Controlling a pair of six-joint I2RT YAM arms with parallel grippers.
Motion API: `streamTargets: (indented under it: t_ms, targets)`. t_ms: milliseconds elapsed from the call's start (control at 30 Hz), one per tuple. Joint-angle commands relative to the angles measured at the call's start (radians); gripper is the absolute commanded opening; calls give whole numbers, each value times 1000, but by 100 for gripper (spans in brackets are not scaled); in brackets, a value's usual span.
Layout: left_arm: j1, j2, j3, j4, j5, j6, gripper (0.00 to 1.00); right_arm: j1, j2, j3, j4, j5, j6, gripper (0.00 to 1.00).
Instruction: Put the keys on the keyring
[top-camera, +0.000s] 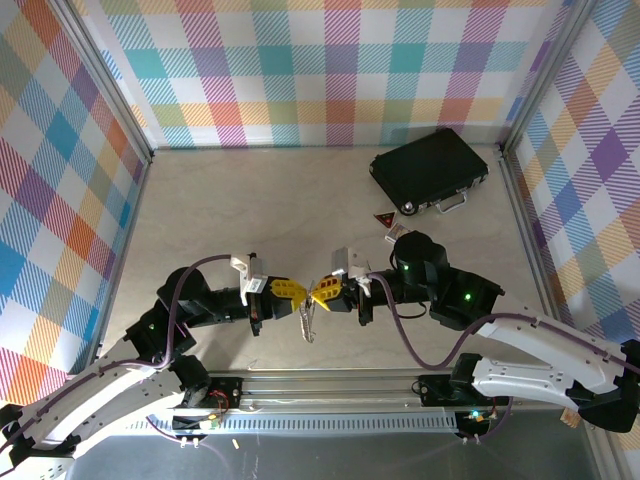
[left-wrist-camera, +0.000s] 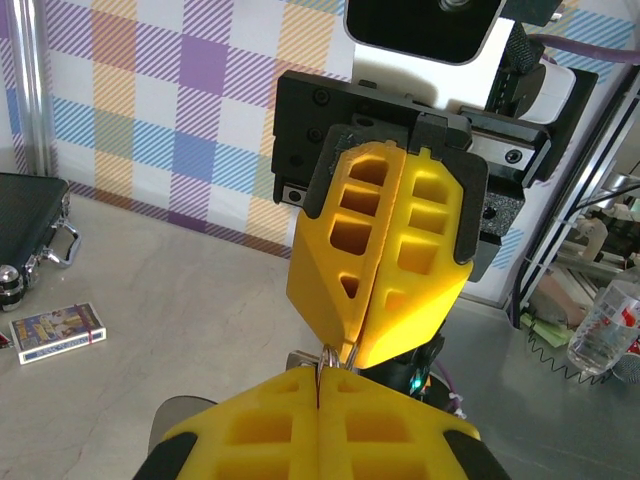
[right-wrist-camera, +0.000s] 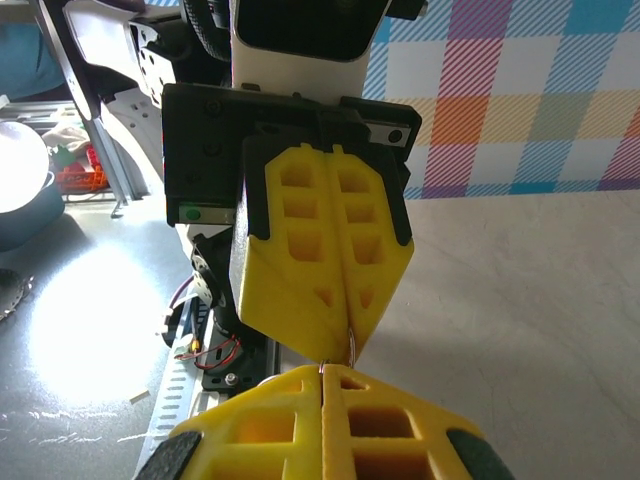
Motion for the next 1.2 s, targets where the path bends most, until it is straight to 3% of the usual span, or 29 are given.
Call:
streamTargets:
  t_ms: [0,267,667,867,967,1167]
  targets:
    - [4,-14,25,35,-13,2,0,15,-2,23,-32,-49,-35,0]
    - [5,-27,19,37,-22,2,0,15,-20,7,-28,-12,-38,1]
    - [6,-33,14,64,-25,1,0,15,-42,-7,-24,-14,-15,24]
    - [6,-38,8,86,-22,-2,0,15,-101,-27,12,72,39,31]
    - [6,-38,3,122,15,-13,0,14,-122,-21,16,122,97,32]
    - [5,-21,2,214,120,-68,0,15,-110,8,5,73,152,32]
